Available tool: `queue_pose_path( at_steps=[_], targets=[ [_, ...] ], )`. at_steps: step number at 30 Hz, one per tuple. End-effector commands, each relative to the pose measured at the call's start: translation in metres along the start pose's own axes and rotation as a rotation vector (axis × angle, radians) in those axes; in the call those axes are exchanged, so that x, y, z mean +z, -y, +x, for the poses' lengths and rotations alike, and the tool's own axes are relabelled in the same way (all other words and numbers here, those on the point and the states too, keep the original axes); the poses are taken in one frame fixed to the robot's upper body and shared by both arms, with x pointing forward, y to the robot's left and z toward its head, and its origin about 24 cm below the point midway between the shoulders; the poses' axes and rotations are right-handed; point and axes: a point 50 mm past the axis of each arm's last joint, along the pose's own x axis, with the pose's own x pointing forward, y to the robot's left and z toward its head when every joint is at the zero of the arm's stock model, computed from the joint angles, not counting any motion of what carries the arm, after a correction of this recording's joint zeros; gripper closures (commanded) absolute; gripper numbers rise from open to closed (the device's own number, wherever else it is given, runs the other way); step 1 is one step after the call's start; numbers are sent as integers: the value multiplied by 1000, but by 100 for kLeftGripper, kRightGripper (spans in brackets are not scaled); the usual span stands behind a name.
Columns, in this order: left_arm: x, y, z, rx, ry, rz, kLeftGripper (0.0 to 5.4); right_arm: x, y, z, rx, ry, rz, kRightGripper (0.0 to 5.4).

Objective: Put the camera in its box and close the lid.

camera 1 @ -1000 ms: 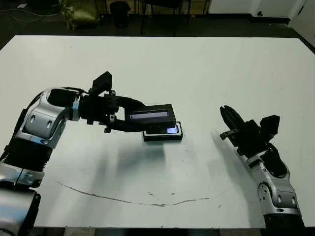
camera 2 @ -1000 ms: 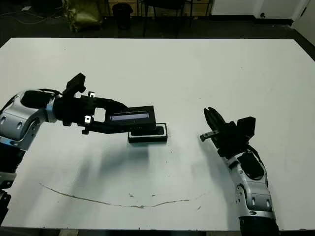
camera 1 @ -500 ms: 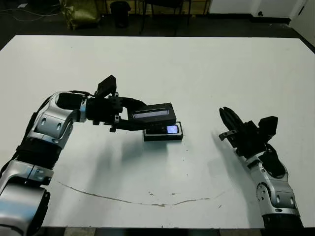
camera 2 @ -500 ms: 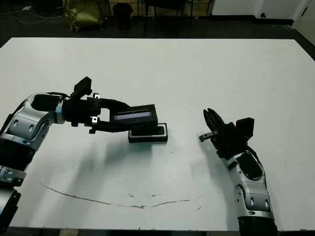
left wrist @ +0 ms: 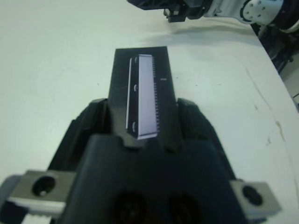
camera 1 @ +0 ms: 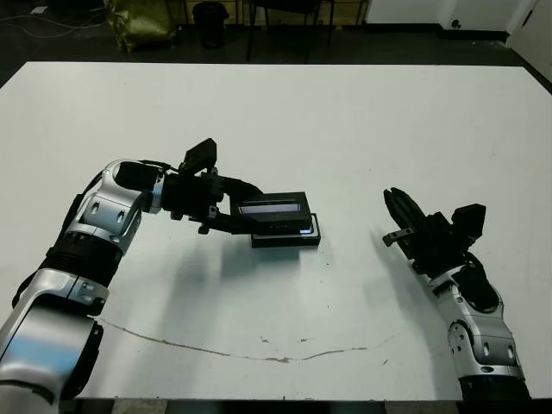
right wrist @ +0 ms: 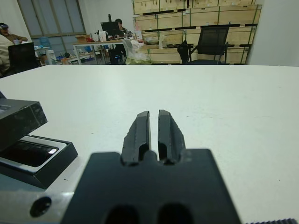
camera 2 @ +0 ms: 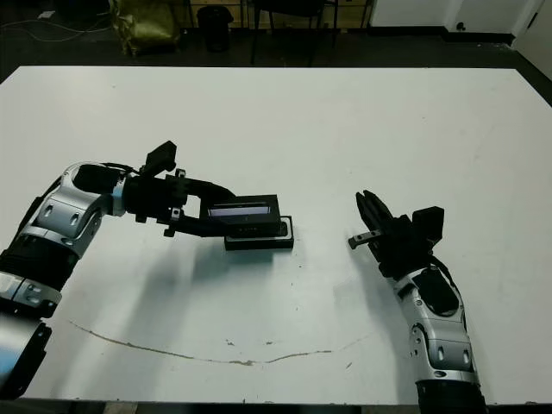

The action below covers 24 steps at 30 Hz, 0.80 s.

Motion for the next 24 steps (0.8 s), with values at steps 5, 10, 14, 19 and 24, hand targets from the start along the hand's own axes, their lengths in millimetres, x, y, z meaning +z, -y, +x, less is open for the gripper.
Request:
queue_pose_path(
  at_steps=[5, 10, 14, 19, 24],
  targets=[
    [-8, -4, 7, -7, -30, 11, 276, -5, 1, -3, -13, -24, 23, 540],
    [-14, -3, 10, 20, -14, 23, 276, -5, 1, -3, -11, -30, 12, 540],
    [-17, -3, 12, 31, -6, 46, 276, -5, 1, -3, -9, -29, 0, 540],
    [-21, -3, 14, 35, -3, 36, 276, -6, 0, -3, -6, -23, 23, 540],
    [-24, -1, 17, 35, -1, 36, 276, -6, 1, -3, -9, -25, 5, 540]
  ],
)
